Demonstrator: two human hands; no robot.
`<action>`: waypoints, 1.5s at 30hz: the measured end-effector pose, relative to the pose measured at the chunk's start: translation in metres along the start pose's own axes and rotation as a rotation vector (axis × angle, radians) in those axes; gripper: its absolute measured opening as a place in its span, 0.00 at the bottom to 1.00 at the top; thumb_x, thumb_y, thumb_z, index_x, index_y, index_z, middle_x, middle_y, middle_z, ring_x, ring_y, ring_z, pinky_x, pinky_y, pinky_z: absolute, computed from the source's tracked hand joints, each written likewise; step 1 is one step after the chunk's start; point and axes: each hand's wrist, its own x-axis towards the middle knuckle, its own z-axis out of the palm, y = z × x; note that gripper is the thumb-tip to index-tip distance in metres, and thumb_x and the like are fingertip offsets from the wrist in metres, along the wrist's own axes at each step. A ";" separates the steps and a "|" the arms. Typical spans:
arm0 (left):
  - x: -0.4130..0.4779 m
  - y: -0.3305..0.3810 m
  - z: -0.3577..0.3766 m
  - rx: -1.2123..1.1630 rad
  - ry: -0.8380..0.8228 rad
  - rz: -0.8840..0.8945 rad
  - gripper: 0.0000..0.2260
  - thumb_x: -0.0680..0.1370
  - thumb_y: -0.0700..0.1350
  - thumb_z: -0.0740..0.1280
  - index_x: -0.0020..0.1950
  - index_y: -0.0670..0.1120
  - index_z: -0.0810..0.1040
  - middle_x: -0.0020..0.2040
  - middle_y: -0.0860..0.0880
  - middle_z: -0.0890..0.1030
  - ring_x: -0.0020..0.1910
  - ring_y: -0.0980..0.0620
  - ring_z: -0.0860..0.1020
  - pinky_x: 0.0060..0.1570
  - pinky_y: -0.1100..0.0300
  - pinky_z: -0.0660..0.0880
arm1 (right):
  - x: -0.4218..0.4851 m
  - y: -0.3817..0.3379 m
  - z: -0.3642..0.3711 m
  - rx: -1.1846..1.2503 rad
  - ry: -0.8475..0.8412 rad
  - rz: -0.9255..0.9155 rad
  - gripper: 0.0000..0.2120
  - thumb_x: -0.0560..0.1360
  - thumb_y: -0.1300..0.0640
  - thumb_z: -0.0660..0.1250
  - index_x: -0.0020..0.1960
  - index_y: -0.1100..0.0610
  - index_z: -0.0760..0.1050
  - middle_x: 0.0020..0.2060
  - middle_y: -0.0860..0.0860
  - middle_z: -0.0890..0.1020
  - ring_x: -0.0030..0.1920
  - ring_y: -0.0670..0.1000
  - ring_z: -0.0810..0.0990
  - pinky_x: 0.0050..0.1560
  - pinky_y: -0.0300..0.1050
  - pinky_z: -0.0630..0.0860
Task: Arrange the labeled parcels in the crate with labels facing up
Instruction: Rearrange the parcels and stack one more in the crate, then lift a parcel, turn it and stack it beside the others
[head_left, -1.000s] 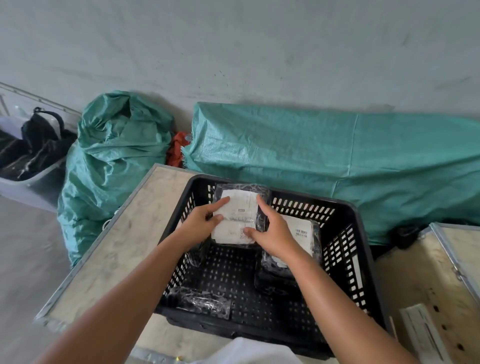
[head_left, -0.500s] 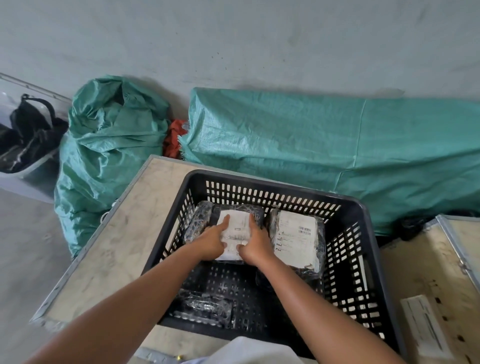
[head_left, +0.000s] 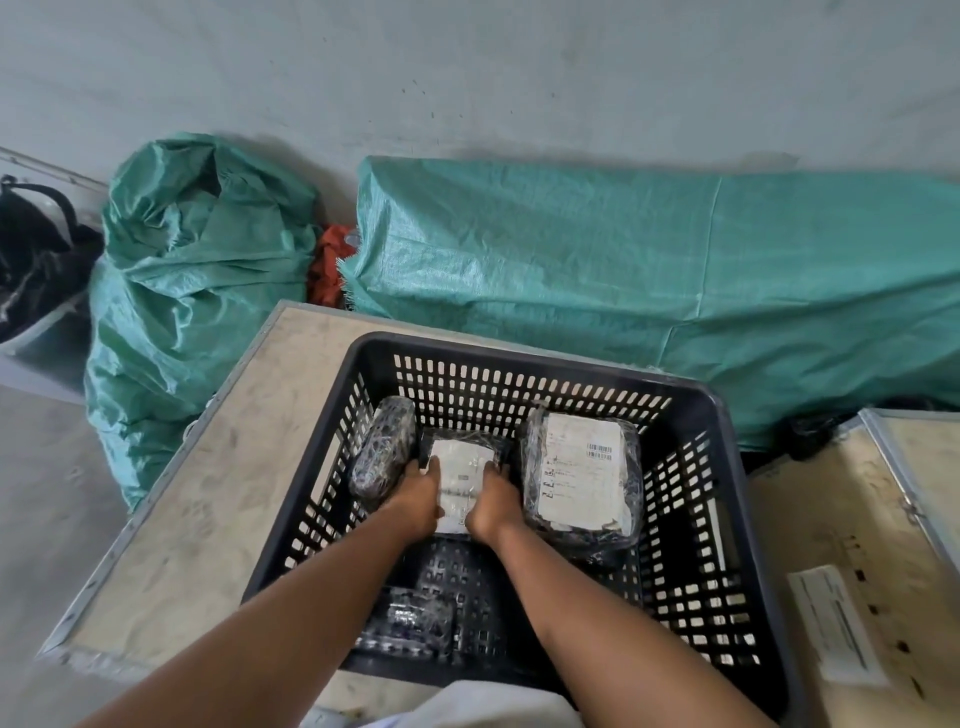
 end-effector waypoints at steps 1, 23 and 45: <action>0.000 0.000 0.000 -0.018 -0.010 0.002 0.40 0.80 0.30 0.65 0.85 0.45 0.45 0.82 0.40 0.51 0.61 0.46 0.78 0.54 0.59 0.77 | 0.001 0.003 0.000 0.002 0.001 -0.009 0.36 0.78 0.76 0.57 0.84 0.62 0.51 0.81 0.63 0.56 0.79 0.63 0.61 0.77 0.52 0.62; -0.073 0.011 -0.108 -0.112 0.256 0.316 0.25 0.78 0.51 0.73 0.75 0.55 0.72 0.69 0.50 0.79 0.59 0.55 0.78 0.58 0.61 0.74 | -0.007 -0.006 -0.009 0.047 0.095 -0.151 0.37 0.82 0.58 0.68 0.84 0.55 0.53 0.79 0.56 0.66 0.75 0.57 0.71 0.67 0.37 0.69; -0.115 -0.077 -0.108 -0.409 0.447 0.240 0.33 0.79 0.39 0.63 0.62 0.81 0.68 0.35 0.51 0.82 0.21 0.57 0.70 0.23 0.61 0.69 | -0.026 -0.063 0.052 0.148 0.136 -0.485 0.29 0.75 0.54 0.78 0.71 0.54 0.69 0.43 0.36 0.78 0.42 0.44 0.82 0.36 0.18 0.69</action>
